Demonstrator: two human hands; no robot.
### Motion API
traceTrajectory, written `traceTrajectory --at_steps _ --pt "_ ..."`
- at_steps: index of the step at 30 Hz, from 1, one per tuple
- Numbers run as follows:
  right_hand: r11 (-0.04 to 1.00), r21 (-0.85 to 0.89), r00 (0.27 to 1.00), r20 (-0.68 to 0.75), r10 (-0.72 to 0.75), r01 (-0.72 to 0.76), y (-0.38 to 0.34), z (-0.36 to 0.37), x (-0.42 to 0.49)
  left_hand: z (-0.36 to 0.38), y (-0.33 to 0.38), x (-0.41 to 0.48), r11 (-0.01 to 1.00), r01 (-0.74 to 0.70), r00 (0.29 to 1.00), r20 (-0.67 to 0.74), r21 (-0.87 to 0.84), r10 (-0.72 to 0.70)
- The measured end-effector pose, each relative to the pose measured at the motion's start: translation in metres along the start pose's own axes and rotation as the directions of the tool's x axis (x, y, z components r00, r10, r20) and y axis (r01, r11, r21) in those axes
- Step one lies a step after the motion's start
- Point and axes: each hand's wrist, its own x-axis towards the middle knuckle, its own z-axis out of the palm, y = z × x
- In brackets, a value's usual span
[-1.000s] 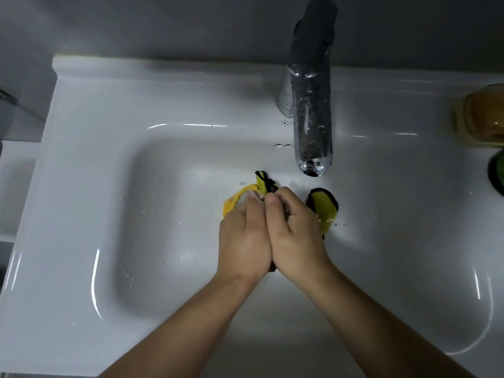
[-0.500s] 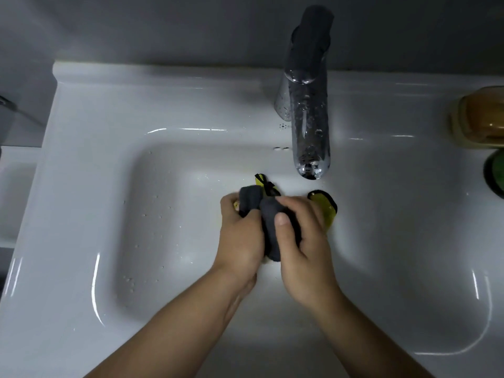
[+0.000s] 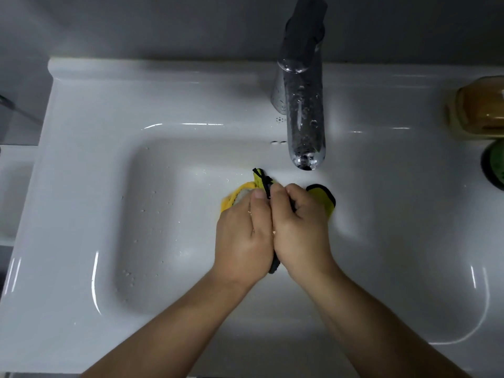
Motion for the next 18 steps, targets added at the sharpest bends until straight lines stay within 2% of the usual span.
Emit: traceTrajectory --at_steps 3,5,6,7,9,11,12,13,15,18 --pt "0.982 0.096 0.987 0.026 0.159 -0.161 -0.001 0.008 0.003 -0.002 -0.004 0.001 0.996 -0.052 0.998 -0.031 0.077 0.054" --pt "0.95 0.153 0.963 0.032 0.269 -0.271 -0.001 0.009 0.005 -0.001 -0.004 0.001 0.997 -0.018 0.998 -0.058 0.08 0.023" --pt "0.948 0.18 0.965 0.008 0.263 -0.26 0.0 0.007 0.006 -0.001 -0.001 0.001 0.999 0.04 0.995 -0.089 0.036 -0.036" --pt "0.965 0.184 0.981 -0.021 0.194 -0.187 0.001 0.004 0.005 0.0 0.002 0.003 0.994 0.11 0.985 -0.128 -0.03 -0.113" --pt "0.994 0.099 0.999 -0.01 -0.042 0.043 0.001 -0.004 -0.004 0.001 0.008 0.007 0.941 0.282 0.938 -0.152 -0.19 -0.312" --pt "0.965 -0.023 0.962 0.09 -0.257 0.26 0.008 -0.011 -0.015 -0.001 0.014 0.008 0.807 0.446 0.877 0.011 -0.386 -0.48" --pt "0.937 -0.079 0.935 0.134 -0.328 0.34 0.014 -0.015 -0.018 -0.002 0.016 0.007 0.751 0.505 0.853 0.112 -0.426 -0.51" --pt "0.911 -0.128 0.915 0.161 -0.37 0.391 0.022 -0.019 -0.019 -0.004 0.018 0.006 0.717 0.548 0.833 0.203 -0.431 -0.515" --pt "0.887 -0.208 0.908 0.175 -0.381 0.412 0.032 -0.026 -0.017 -0.009 0.023 0.003 0.723 0.588 0.807 0.326 -0.363 -0.492" --pt "0.875 -0.256 0.91 0.17 -0.377 0.411 0.03 -0.024 -0.016 -0.011 0.03 0.001 0.76 0.59 0.791 0.385 -0.272 -0.476"
